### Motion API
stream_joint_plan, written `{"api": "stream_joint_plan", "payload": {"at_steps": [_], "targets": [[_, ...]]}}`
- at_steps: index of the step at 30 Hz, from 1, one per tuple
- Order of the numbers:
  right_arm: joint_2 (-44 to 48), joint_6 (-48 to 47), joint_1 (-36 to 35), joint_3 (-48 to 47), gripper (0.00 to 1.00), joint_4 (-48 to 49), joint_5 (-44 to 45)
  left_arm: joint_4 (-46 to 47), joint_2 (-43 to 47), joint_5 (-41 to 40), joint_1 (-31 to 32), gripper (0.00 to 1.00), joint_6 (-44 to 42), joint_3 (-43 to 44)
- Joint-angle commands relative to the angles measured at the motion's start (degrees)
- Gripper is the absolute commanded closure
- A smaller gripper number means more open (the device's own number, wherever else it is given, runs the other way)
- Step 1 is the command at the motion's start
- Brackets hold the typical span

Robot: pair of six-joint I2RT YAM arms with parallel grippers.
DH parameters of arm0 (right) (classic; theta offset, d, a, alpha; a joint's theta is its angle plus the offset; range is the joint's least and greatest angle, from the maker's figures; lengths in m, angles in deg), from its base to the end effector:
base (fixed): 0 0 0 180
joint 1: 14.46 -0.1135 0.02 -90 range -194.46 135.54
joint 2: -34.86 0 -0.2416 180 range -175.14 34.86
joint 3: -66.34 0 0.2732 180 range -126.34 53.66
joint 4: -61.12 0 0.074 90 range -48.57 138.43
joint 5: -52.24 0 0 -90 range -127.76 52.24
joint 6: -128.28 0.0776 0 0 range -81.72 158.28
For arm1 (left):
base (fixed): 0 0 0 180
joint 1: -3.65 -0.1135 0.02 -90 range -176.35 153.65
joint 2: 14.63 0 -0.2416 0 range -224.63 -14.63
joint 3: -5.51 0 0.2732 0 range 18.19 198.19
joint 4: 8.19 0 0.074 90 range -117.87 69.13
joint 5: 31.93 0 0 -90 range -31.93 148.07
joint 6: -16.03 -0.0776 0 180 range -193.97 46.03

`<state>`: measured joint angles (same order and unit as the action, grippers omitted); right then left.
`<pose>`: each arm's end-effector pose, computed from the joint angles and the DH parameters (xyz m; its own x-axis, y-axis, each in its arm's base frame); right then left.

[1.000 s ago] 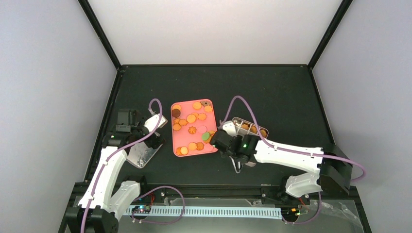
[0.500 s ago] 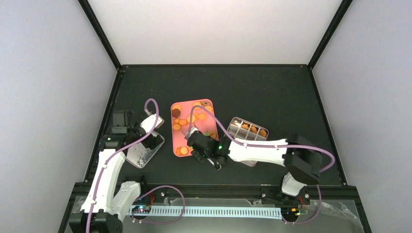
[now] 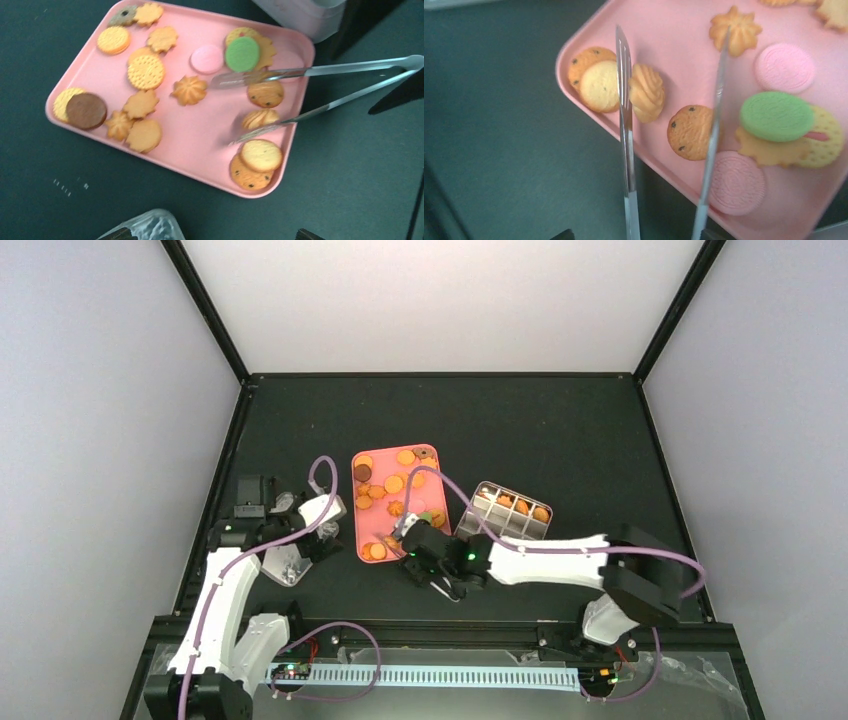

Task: Pack the cookies
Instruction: Place the clamp on the plate, then pick up the clamp from the plate.

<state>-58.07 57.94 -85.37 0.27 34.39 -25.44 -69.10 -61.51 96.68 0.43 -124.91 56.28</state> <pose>0.1350 0.3395 0.1108 -0.5445 -0.5684 -0.6167 -0.7419 0.6695 0.0380 0.2031 -0.0371 0.1954 -0.2985 0.5909 -0.7495 0.8364 0.5402 0.0928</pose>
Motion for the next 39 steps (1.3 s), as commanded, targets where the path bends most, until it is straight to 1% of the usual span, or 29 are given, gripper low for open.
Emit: {"api": "stream_joint_plan", "payload": {"at_steps": [1,4,6,10,15,19,24,27,32,34,37,39], "targets": [[12.44,4.55,0.04,5.38,0.31,6.07,1.19,-1.3,-1.84,7.21,2.83,0.14,-7.98,0.86],[21.63,7.62,0.37,10.45,0.3,8.28,1.68,-2.13,-5.68,4.27,8.35,0.15,-12.02,2.55],[27.11,9.31,0.63,13.59,0.3,8.6,2.45,-0.93,-8.56,0.82,13.14,0.17,-12.76,3.28],[37.44,13.08,0.71,18.17,0.31,7.42,5.26,0.78,-14.8,-4.2,21.82,0.22,-14.3,5.68],[49.51,16.92,0.8,23.64,0.31,3.63,8.29,0.66,-22.07,-10.62,29.85,0.27,-17.82,9.5],[55.35,18.18,0.78,24.64,0.31,-0.92,10.03,0.78,-26.95,-14.68,34.74,0.29,-19.58,11.54],[56.86,18.86,0.8,24.38,0.32,-3.74,10.73,1.98,-32.23,-19.58,39.76,0.36,-19.97,12.75],[56.23,19.18,0.78,24.32,0.33,-3.93,10.71,3.95,-34.69,-22.97,41.88,0.42,-19.27,12.78],[55.12,19.05,0.81,23.24,0.34,-5.36,11.2,6.0,-38.83,-28.38,43.94,0.59,-16.95,13.35],[55.14,18.94,0.78,22.85,0.35,-5.99,11.55,6.63,-39.25,-29.42,43.92,0.68,-16.96,13.12],[55.52,18.75,0.82,22.63,0.36,-6.34,11.93,7.13,-38.52,-30.25,43.93,0.86,-17.01,13.09],[55.65,18.67,0.78,22.62,0.37,-6.35,12.12,7.12,-37.54,-30.39,43.93,0.94,-17.21,12.98]]}}
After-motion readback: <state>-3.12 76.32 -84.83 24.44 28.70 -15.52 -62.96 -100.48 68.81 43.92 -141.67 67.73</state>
